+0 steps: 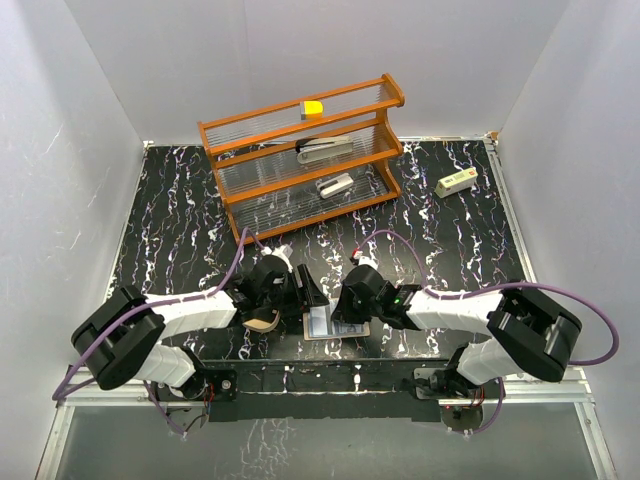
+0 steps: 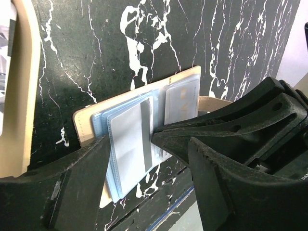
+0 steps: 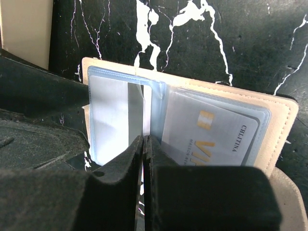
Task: Put the credit cards into the card holder
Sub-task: Turn over the card slot in the card holder.
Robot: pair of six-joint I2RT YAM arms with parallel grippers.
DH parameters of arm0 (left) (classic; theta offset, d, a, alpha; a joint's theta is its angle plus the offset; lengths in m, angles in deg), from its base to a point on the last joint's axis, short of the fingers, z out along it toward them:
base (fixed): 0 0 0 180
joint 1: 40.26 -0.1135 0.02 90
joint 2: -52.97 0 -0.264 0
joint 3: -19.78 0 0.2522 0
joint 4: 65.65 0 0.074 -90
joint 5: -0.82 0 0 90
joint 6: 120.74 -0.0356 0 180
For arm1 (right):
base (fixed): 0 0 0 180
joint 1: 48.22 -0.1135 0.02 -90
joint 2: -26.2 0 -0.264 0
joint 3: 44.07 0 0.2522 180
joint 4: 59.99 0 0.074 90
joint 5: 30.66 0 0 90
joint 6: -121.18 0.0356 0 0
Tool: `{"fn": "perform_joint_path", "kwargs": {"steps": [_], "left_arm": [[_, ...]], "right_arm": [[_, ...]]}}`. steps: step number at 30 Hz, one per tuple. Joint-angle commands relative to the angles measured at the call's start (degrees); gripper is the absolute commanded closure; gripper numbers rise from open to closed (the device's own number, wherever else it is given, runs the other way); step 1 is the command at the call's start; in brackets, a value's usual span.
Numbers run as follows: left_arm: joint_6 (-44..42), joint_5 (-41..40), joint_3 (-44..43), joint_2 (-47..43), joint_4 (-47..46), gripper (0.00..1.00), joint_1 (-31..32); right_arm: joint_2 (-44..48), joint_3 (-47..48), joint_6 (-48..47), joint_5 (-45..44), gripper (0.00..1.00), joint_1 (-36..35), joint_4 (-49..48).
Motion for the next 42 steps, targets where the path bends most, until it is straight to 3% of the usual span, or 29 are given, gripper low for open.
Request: {"fn": "perform_joint_path", "kwargs": {"steps": [1,14,24,31,36,42], "left_arm": [[0.7,0.4,0.7,0.1,-1.9,0.37,0.1],[6.3,4.8,0.9,-2.9,-7.1,0.39,1.0],[11.3,5.4,-0.7,0.1,-11.2,0.39,4.6],[10.6,3.7,-3.1,3.7,-10.1,0.38,5.5],[8.7,3.9,-5.4,6.2,-8.4,0.38,6.2],[2.8,-1.2,-9.6,3.4,3.1,0.37,6.2]], "right_arm": [[-0.9,-0.6,0.4,-0.5,0.97,-0.5,-2.0],[0.3,-2.9,0.0,0.0,0.96,-0.6,-8.3],[2.1,-4.4,-4.2,-1.9,0.84,-0.6,-15.5],[10.4,-5.1,-6.0,-11.3,0.79,-0.6,-6.5],[16.1,-3.2,-6.1,-19.4,0.73,-0.5,6.1],[25.1,-2.2,-8.3,-22.4,0.64,-0.6,11.2]]}}
